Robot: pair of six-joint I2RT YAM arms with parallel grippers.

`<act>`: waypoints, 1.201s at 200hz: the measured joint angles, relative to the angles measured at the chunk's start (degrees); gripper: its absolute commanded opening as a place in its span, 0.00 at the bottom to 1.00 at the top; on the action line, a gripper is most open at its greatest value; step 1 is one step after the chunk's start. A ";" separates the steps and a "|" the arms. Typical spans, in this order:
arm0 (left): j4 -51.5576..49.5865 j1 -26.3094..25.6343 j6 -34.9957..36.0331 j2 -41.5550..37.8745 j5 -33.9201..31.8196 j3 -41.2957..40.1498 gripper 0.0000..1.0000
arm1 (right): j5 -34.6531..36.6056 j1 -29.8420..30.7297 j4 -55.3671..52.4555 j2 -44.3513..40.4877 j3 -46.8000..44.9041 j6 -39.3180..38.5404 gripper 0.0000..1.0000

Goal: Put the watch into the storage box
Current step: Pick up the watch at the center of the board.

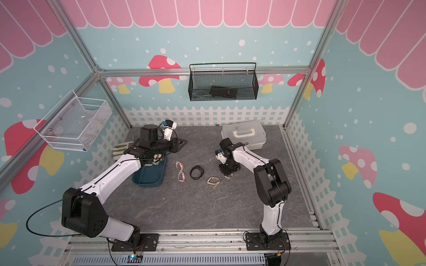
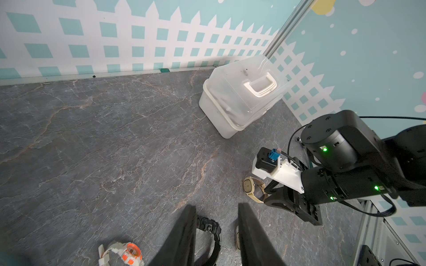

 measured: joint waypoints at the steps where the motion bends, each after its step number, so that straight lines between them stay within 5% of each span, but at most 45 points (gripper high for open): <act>1: 0.02 0.00 0.02 0.00 0.00 0.00 0.34 | -0.02 0.04 0.00 0.11 0.02 0.00 0.30; 74: 0.17 0.00 0.22 0.00 0.00 0.00 0.34 | 0.57 1.20 0.70 5.29 1.22 -1.01 0.30; 91: 0.17 0.00 0.42 0.00 -0.02 0.00 0.34 | 0.85 1.20 0.76 5.66 1.55 -1.18 0.24; 120: 0.17 0.00 0.87 0.00 -0.04 0.00 0.34 | 0.87 1.20 0.94 6.14 2.08 -1.79 0.00; 170: 0.15 0.00 1.25 -0.02 -0.22 -0.09 0.34 | -0.55 1.20 1.01 6.14 2.08 -1.81 0.00; 205: 0.42 0.04 1.25 -0.24 0.28 -0.55 0.34 | -9.55 0.66 3.50 2.29 1.75 -1.53 0.00; 240: 4.35 1.01 0.26 -2.56 5.57 -4.42 0.35 | -28.06 -2.23 14.78 -10.91 -2.49 0.42 0.00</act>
